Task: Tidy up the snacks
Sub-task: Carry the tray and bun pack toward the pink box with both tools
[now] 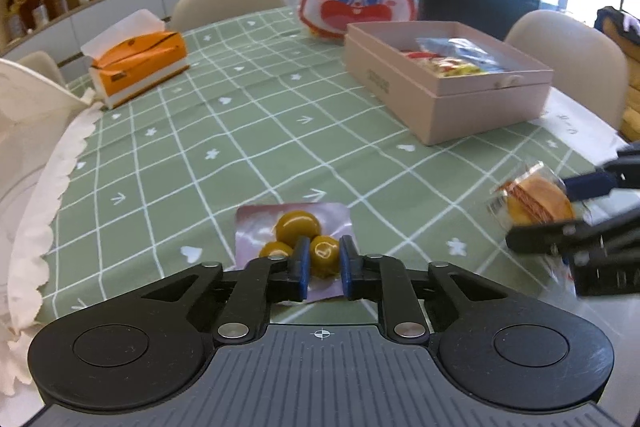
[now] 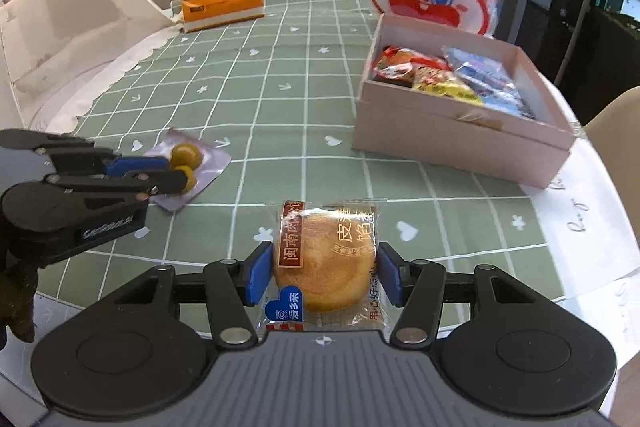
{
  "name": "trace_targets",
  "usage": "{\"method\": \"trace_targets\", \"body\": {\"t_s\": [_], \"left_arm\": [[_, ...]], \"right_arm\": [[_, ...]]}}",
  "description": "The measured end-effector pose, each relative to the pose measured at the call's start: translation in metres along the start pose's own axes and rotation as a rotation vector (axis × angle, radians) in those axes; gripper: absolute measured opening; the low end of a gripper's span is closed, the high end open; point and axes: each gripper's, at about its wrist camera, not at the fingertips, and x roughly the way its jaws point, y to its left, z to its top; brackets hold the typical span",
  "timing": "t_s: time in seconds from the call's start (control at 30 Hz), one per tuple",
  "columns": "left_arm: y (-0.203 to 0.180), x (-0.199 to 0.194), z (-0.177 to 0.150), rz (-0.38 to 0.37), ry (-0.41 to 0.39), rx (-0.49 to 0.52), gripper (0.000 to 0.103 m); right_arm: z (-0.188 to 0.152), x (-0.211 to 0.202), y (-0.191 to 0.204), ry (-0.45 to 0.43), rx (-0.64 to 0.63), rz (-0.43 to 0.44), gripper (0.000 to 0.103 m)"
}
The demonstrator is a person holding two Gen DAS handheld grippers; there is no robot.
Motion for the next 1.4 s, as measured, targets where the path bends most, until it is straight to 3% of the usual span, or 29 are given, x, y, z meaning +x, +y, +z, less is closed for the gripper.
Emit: {"method": "trace_targets", "body": {"t_s": [0.2, 0.43, 0.53, 0.6, 0.67, 0.77, 0.97, 1.03, 1.23, 1.4], "left_arm": [[-0.011, -0.012, -0.002, -0.059, -0.017, 0.011, 0.007], [0.006, -0.045, -0.007, -0.133, -0.065, -0.082, 0.007], [0.024, -0.051, -0.003, -0.122, -0.088, -0.107, 0.009], [0.038, -0.045, 0.004, -0.109, -0.058, -0.100, 0.010], [0.049, -0.034, 0.011, -0.110, -0.003, -0.069, 0.010], [0.053, -0.020, 0.018, -0.152, 0.009, 0.073, 0.011], [0.036, 0.007, 0.020, -0.200, 0.126, 0.301, 0.017], [0.034, 0.008, 0.018, -0.201, 0.112, 0.344, 0.017], [0.046, 0.014, 0.025, -0.242, 0.152, 0.263, 0.017], [0.044, 0.017, 0.029, -0.222, 0.163, 0.273, 0.017]], "right_arm": [[-0.003, -0.013, -0.021, -0.018, 0.035, -0.030, 0.055], [-0.018, -0.008, -0.035, 0.002, 0.073, -0.057, 0.055], [-0.024, 0.002, -0.035, 0.014, 0.101, -0.052, 0.055], [-0.027, 0.009, -0.033, 0.023, 0.114, -0.045, 0.055], [-0.028, 0.012, -0.029, 0.018, 0.112, -0.050, 0.057], [-0.029, 0.014, -0.026, 0.015, 0.090, -0.060, 0.060], [-0.030, 0.014, -0.027, 0.005, 0.106, -0.077, 0.067], [-0.031, 0.014, -0.027, 0.003, 0.111, -0.081, 0.069], [-0.035, 0.013, -0.024, -0.007, 0.129, -0.100, 0.074], [-0.037, 0.013, -0.025, -0.011, 0.140, -0.109, 0.077]]}}
